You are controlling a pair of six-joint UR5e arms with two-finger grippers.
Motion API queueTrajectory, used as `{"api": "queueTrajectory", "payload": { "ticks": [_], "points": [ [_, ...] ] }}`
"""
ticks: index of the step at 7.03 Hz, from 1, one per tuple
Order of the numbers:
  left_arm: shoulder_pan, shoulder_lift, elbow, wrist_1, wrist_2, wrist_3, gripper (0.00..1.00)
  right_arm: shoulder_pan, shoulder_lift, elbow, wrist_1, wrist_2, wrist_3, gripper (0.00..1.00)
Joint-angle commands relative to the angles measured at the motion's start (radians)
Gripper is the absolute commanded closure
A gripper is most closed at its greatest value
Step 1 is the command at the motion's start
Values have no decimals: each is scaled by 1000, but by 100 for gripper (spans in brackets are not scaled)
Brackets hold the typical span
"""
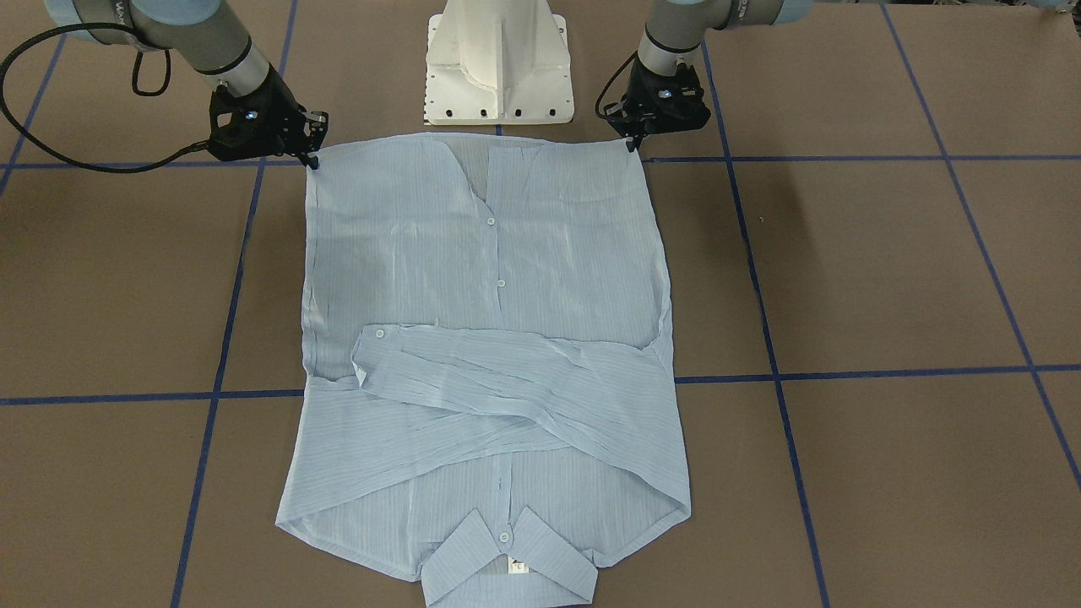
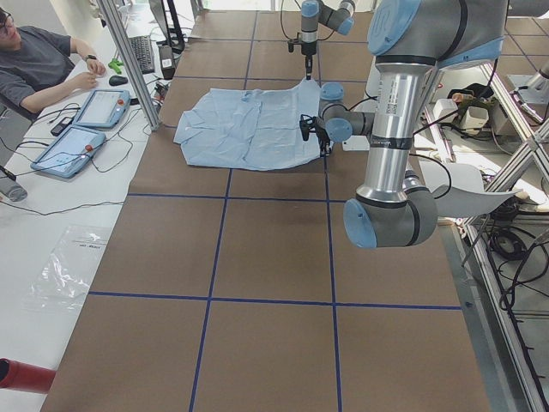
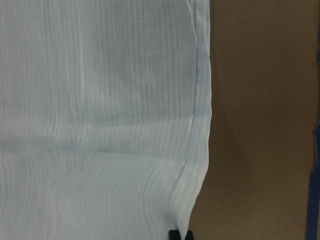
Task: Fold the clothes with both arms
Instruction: 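Grasp both hem corners nearest the robot with left and right grippers, then lift the hem with both grippers and fold it toward the collar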
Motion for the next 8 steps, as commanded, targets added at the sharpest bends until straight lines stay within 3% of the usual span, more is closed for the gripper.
{"api": "queueTrajectory", "payload": {
  "ticks": [1, 3, 5, 8],
  "points": [
    [-112, -22, -51, 0, -83, 65, 100, 95, 26, -3, 1, 82, -5, 100],
    [-237, -48, -50, 2, -155, 152, 100, 212, 65, -16, 0, 193, -12, 100],
    [-312, -50, -42, 0, -185, 203, 100, 331, 130, -88, -2, 288, -17, 100],
    [-367, -124, 22, 0, -217, 202, 100, 408, 277, -203, -14, 315, -17, 100]
  ]
}}
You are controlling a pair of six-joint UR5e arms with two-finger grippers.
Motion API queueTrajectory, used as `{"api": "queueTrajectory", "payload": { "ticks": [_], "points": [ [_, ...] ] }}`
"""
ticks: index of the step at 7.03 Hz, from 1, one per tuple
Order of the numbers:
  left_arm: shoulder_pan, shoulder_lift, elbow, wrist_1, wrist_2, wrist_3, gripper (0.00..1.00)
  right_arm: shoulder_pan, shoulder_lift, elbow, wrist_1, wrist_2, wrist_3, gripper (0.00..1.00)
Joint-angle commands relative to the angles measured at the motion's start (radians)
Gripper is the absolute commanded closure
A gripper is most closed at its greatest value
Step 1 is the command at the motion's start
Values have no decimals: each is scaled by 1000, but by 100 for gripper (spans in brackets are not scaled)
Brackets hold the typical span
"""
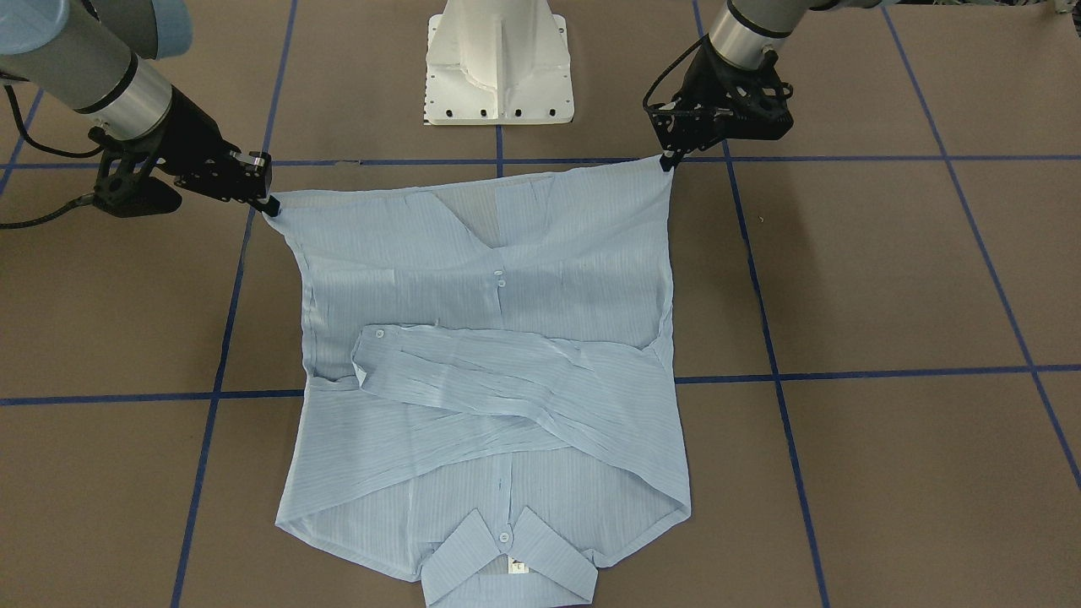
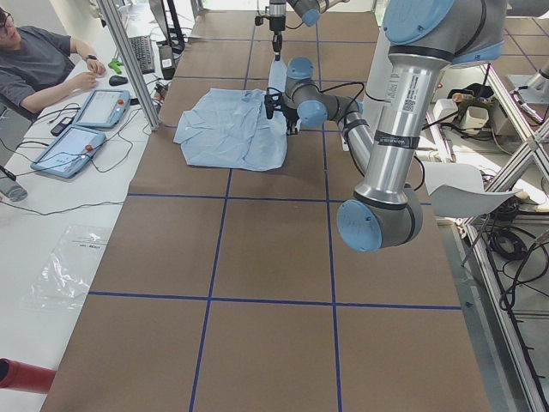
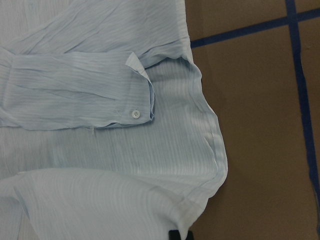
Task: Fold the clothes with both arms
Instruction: 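Lift the hem with both grippers and fold it toward the collar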
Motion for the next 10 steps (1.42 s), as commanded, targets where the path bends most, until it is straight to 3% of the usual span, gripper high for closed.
{"api": "queueTrajectory", "payload": {
  "ticks": [1, 3, 4, 5, 7, 10],
  "points": [
    [-45, -98, 89, -2, -6, 0, 100, 27, 123, -97, -2, 12, 1, 100],
    [-144, -185, 193, -20, -34, 2, 100, 59, 217, -208, 2, 8, -2, 100],
    [-182, -263, 305, -44, -37, 3, 100, 89, 236, -249, 4, 8, -2, 100],
    [-203, -319, 428, -107, -36, 3, 100, 131, 239, -301, 9, 8, -44, 100],
    [-232, -372, 661, -311, -36, 2, 100, 152, 355, -465, 6, 3, -100, 100],
    [-256, -454, 899, -461, -34, -1, 100, 150, 480, -668, 10, -2, -152, 100]
  ]
}}
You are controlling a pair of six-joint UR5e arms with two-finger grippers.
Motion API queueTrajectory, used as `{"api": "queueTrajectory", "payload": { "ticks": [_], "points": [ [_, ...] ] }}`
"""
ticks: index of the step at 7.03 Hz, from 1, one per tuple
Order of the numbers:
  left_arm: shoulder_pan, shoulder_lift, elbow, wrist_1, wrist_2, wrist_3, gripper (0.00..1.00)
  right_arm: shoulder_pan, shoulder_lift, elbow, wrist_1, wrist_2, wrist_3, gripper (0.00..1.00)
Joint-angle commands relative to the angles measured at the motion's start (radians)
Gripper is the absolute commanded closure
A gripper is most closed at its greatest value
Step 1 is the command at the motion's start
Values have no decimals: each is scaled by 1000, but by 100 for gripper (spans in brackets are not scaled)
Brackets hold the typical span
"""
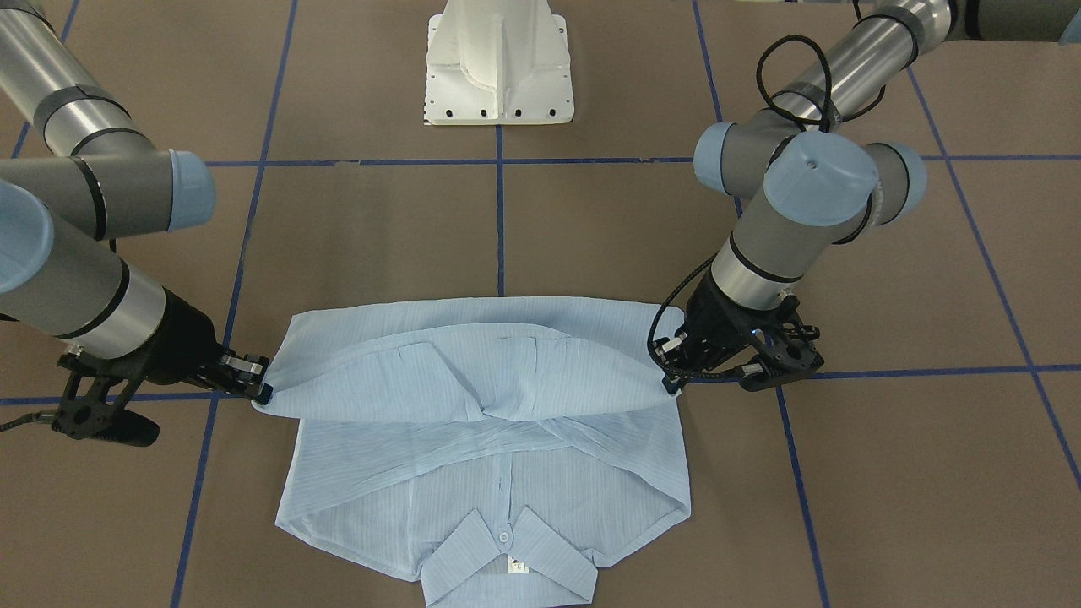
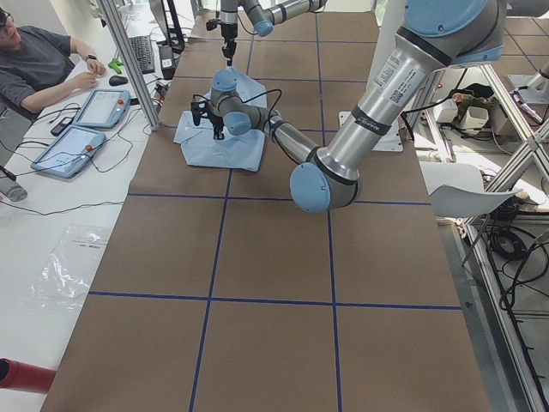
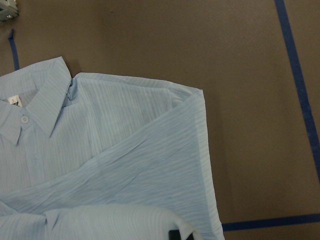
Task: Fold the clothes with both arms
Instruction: 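Lift the hem with both grippers and fold it toward the collar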
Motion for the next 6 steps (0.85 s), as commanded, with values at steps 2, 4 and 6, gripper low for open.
{"api": "queueTrajectory", "payload": {
  "ticks": [2, 4, 6],
  "points": [
    [-31, -45, 168, -141, 1, -1, 100, 2, 107, -169, 2, -3, -46, 100],
    [-42, -71, 228, -145, 4, 1, 100, 4, 146, -221, 2, -10, -46, 100],
    [-51, -79, 294, -194, 10, 3, 100, 5, 172, -264, 2, -19, -47, 100]
  ]
}}
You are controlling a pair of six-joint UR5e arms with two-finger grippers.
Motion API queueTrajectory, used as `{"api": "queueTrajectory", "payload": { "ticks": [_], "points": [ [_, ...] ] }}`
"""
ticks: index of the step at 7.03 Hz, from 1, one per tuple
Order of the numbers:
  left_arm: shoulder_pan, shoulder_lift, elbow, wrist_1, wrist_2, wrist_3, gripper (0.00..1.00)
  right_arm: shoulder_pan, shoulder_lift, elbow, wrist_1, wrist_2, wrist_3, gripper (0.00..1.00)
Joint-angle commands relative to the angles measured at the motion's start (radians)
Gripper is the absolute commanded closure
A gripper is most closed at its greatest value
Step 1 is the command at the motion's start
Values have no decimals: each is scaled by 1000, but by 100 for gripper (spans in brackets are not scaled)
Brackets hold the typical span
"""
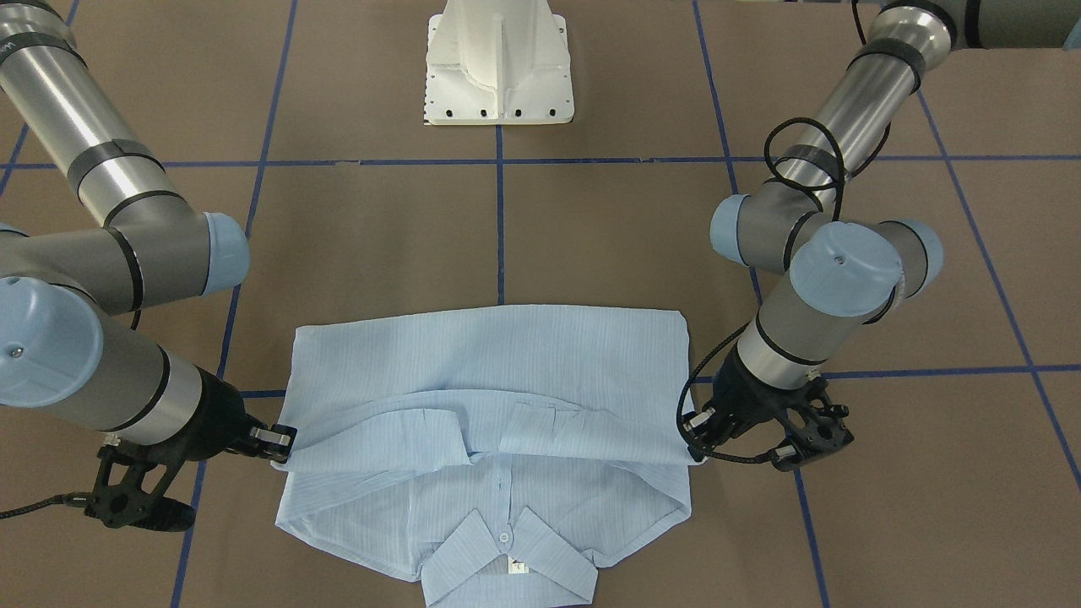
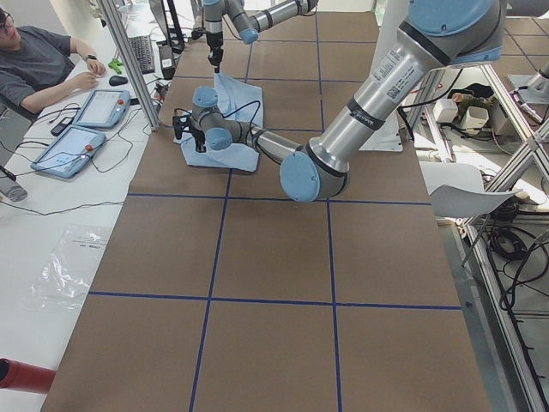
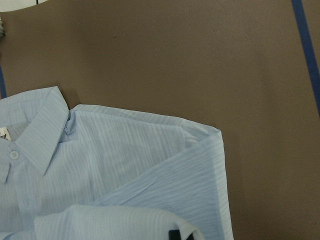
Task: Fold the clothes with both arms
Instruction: 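Lay the hem down below the collar and open both grippers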
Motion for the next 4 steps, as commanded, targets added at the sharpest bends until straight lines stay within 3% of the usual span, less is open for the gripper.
{"api": "queueTrajectory", "payload": {
  "ticks": [1, 4],
  "points": [
    [-8, -4, 58, -37, 5, 1, 100, 2, 12, -37, 0, -11, -10, 100],
    [-12, -4, 69, -40, 7, 2, 100, 2, 6, -64, 0, -26, -38, 100]
  ]
}}
